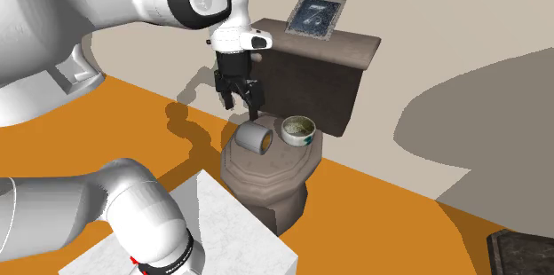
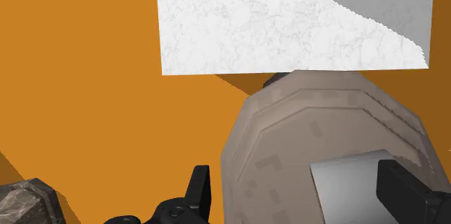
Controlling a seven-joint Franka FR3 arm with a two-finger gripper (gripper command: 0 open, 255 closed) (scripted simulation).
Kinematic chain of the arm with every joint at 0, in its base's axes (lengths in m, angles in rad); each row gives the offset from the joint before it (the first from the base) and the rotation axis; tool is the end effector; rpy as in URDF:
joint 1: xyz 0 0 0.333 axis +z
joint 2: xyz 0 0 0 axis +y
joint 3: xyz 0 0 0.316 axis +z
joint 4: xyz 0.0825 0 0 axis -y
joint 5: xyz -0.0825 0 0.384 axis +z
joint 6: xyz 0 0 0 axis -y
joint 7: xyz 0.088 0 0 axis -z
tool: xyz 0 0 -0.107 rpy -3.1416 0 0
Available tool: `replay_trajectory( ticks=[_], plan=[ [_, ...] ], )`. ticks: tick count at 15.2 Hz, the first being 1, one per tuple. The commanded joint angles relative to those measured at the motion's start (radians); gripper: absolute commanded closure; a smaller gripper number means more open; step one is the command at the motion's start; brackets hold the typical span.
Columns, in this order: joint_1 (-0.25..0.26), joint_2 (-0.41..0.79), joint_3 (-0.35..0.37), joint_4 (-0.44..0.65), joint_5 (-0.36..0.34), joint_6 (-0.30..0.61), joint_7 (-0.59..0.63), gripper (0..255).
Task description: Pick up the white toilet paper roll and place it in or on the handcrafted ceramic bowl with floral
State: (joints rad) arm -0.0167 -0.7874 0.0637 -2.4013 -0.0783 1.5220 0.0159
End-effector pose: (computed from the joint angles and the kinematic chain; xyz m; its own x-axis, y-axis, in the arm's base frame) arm 0.2994 0.0103 0.5659 0.9959 0.0044 -0.0904 0.0157 -0.9921 0.1245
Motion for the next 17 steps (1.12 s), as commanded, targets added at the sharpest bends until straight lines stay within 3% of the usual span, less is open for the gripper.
replay_trajectory(
  ticks=[1, 6, 10, 14, 17],
  plan=[
    [0.0, 0.0, 0.0, 0.0, 0.0, 0.0, 0.0, 0],
    [0.032, 0.065, 0.241, -0.028, -0.076, 0.096, 0.18, 0],
    [0.025, 0.176, 0.442, -0.021, -0.17, 0.15, 0.348, 0],
    [-0.024, 0.349, 0.66, 0.017, -0.314, 0.16, 0.552, 0],
    [-0.093, 0.546, 0.841, 0.072, -0.478, 0.104, 0.744, 0]
  ],
)
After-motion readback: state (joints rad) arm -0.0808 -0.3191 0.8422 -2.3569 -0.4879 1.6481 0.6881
